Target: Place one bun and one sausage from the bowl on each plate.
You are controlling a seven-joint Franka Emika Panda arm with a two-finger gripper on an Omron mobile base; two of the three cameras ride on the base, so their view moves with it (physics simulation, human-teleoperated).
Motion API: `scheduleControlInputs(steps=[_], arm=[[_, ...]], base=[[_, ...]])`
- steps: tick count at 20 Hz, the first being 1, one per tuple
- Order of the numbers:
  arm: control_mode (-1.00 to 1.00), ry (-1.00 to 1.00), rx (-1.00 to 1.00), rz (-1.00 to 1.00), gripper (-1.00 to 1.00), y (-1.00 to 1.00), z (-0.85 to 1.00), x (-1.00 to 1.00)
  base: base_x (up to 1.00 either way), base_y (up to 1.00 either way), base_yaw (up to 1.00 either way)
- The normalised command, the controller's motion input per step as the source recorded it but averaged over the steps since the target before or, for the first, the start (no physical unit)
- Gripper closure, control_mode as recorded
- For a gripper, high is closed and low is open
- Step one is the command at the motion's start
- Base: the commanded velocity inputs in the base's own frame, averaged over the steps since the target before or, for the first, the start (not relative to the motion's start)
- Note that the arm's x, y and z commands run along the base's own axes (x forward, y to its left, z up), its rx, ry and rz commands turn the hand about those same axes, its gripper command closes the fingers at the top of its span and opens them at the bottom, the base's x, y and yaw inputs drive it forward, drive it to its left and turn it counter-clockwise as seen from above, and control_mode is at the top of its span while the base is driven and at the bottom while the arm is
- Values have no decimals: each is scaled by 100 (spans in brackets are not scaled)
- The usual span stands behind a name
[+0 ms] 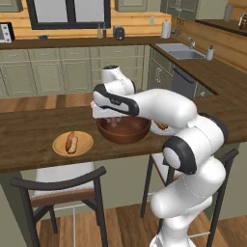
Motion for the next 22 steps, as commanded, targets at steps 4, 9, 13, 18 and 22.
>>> scheduleControlInputs(steps=[4,9,13,18,22], arm=[[-100,1,1,22,100,79,-6,21],[-100,0,0,21,100,60,-41,22],[-100,4,0,19,100,61,-50,54],[-100,2,0,9,100,49,-58,62],[-100,0,0,0,100,5,-62,47]], base=[[0,0,0],[0,0,0],[0,0,0],[0,0,0],[0,0,0]])
